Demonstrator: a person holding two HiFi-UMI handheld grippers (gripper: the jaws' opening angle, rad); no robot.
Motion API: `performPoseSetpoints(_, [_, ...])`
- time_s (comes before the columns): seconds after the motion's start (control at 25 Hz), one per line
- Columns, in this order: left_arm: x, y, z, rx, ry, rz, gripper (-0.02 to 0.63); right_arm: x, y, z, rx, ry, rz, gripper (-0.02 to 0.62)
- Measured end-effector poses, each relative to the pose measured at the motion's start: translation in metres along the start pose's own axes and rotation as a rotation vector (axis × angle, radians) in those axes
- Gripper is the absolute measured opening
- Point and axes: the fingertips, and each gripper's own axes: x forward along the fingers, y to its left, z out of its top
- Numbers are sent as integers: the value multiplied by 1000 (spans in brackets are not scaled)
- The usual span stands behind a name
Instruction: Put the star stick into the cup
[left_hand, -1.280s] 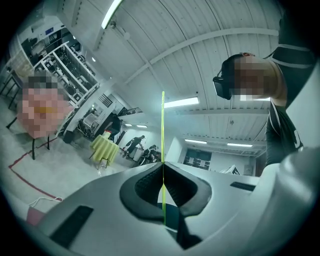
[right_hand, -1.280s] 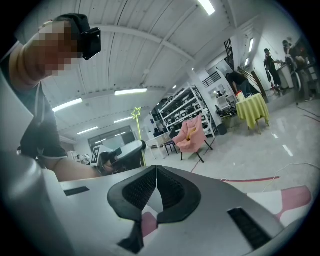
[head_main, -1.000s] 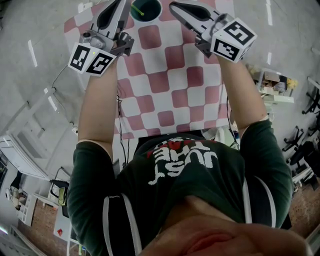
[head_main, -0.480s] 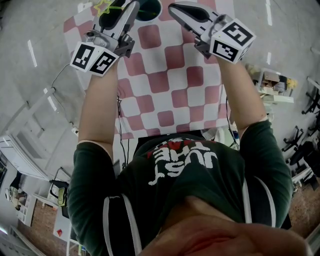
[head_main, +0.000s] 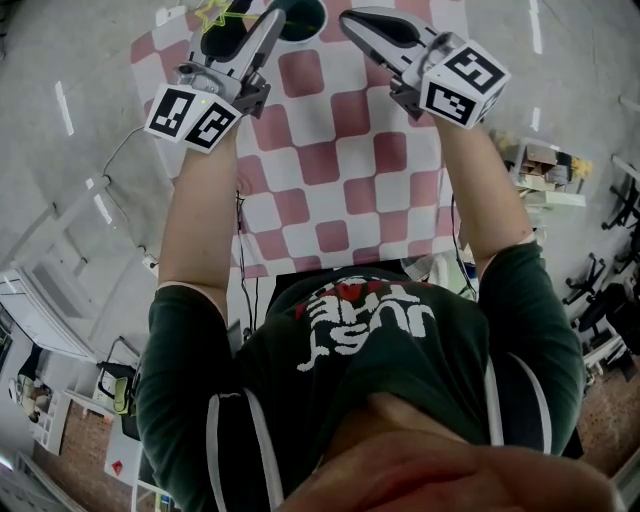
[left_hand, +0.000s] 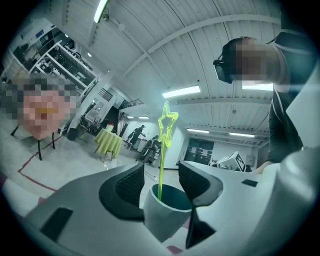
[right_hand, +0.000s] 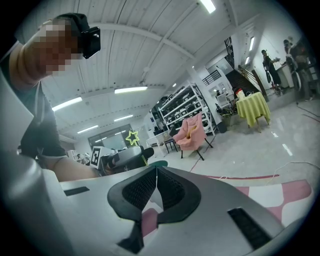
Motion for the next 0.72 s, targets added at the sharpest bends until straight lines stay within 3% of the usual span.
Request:
performPoseSetpoints(0.48, [-41, 2, 4, -51, 72, 82, 225, -13, 11, 18, -7, -3, -56, 37])
performPoseSetpoints(0.72, [-69, -14, 17, -66, 95, 55, 224, -20, 32, 33, -12, -8, -80, 37])
